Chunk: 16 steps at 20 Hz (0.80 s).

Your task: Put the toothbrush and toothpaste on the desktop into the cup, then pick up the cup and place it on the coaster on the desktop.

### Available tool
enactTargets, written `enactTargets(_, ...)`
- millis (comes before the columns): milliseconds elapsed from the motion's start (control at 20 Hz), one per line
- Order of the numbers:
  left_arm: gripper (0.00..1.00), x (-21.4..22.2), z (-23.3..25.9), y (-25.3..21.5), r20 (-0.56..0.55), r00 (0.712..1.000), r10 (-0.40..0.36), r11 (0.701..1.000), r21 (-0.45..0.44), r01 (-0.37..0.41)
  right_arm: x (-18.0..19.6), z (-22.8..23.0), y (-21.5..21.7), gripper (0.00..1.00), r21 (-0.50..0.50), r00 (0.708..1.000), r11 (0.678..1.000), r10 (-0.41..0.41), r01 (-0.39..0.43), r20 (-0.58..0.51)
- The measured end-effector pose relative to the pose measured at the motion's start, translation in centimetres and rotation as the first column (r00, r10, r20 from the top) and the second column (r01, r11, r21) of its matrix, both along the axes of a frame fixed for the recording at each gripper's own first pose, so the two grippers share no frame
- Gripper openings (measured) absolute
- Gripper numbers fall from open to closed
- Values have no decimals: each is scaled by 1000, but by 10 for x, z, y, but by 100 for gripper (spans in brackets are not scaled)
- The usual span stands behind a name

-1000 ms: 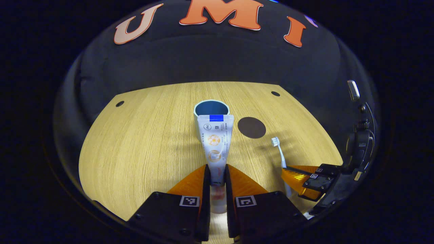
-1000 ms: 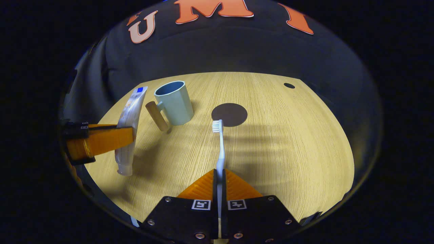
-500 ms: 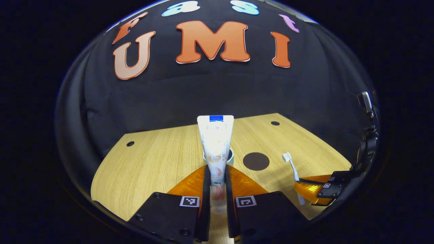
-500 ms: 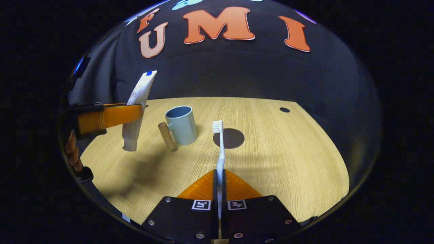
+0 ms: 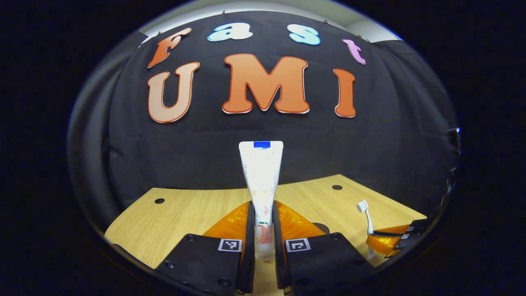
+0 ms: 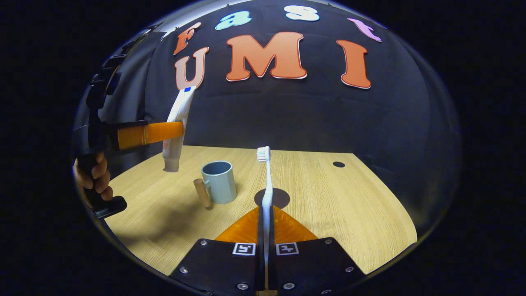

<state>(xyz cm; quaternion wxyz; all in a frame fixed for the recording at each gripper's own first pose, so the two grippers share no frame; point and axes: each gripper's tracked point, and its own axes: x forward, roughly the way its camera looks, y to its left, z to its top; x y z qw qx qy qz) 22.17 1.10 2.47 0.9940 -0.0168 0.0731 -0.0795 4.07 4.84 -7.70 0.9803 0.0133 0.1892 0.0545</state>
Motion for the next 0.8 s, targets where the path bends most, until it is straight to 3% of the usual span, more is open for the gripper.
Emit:
enactTargets(350, 24, 37, 16, 5, 109, 994, -24, 996, -77, 33, 17, 28, 20, 4, 66, 993, 997, 37, -45, 110)
enactTargets(550, 24, 61, 4, 1, 131, 991, -37, 989, -137, 55, 30, 41, 17, 4, 69, 983, 997, 33, -46, 179)
enactTargets(800, 24, 83, -23, -12, 141, 987, -75, 986, -140, 95, 47, 51, 15, 4, 65, 965, 996, 38, -56, 259)
